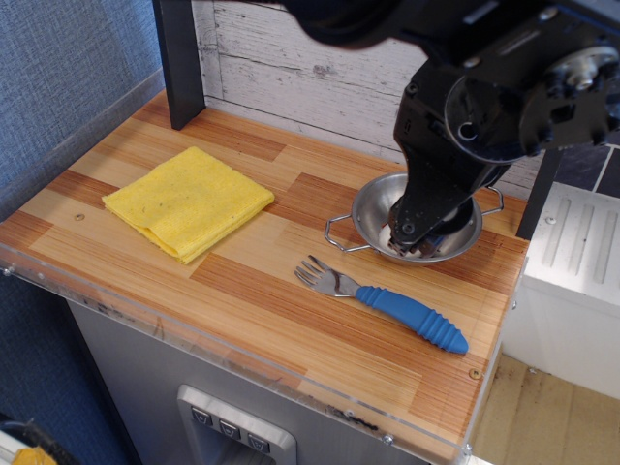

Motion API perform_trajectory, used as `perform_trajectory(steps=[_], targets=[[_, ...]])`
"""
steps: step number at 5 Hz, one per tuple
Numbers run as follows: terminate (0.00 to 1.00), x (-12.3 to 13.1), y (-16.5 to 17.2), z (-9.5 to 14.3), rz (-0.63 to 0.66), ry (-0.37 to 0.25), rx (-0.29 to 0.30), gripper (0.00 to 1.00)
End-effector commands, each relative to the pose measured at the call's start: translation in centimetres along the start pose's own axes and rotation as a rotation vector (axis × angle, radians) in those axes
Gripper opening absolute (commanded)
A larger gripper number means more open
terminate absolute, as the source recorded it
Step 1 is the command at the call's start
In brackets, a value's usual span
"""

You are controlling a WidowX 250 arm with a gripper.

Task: Place the yellow towel to the left of the colander

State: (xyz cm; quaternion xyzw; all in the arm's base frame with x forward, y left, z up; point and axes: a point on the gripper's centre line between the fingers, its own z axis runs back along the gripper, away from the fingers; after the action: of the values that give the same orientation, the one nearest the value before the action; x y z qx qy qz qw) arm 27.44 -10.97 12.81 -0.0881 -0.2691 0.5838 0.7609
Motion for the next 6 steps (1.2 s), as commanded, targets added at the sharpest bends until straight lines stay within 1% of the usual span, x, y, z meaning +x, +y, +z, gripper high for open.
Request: perform_trajectory(steps=[1,2,4,5,6], targets=[[0.0,0.0,0.0,0.0,0.0,0.0,0.0,1.0],[0.0,3.8,0.6,0.6,0.157,-0.025,0.02,1.0],[0.0,10.0,1.2,2.0,0.36,-0.115,0.051,1.0],[0.0,13.0,2.8,1.5,0.489,-0.135,0.09,1.0],[0.0,15.2,3.9,0.5,0.604,-0.111,0.127,1.0]])
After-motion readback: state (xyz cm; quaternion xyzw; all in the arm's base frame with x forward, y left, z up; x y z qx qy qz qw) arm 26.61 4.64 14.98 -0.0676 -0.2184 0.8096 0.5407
